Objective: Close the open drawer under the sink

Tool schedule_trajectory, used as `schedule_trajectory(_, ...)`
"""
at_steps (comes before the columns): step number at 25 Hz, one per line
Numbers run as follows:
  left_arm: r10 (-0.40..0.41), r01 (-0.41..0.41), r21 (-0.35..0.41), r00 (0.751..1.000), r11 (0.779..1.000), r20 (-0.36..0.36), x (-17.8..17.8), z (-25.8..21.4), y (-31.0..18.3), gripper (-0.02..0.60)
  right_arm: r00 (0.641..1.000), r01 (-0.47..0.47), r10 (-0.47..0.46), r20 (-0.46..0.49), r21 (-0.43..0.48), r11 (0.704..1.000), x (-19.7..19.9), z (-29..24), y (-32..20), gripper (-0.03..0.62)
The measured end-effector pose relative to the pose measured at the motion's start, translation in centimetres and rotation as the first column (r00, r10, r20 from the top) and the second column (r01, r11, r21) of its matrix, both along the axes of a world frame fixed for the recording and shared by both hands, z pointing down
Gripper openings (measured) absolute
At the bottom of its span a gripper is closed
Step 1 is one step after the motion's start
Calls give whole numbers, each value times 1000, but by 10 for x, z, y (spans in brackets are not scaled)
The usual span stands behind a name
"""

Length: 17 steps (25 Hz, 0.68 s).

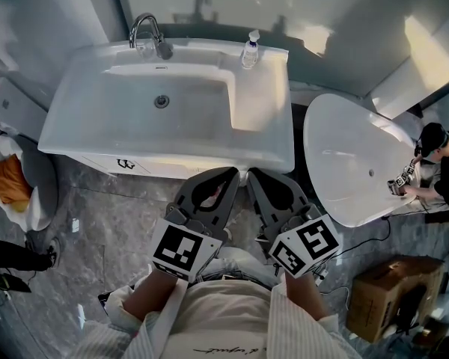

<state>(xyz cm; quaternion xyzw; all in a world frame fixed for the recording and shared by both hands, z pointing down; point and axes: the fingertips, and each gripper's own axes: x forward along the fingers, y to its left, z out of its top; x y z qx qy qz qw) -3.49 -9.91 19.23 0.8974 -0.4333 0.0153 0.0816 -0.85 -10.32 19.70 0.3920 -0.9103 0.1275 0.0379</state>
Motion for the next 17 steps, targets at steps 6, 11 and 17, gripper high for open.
schedule_trajectory(6, 3, -3, 3, 1000, 1000, 7, -3, 2, -4, 15, 1000, 6, -6, -4, -9, 1000, -5, 2, -2, 9)
schedule_trajectory(11, 0, 0, -6, 1000, 1000, 2, -3, 4, -3, 15, 1000, 11, -11, -5, -15, 1000, -5, 5, -1, 9)
schedule_trajectory(17, 2, -2, -8, 1000, 1000, 6, -3, 6, -2, 15, 1000, 17, -17, -9, -21, 1000, -7, 6, -1, 9)
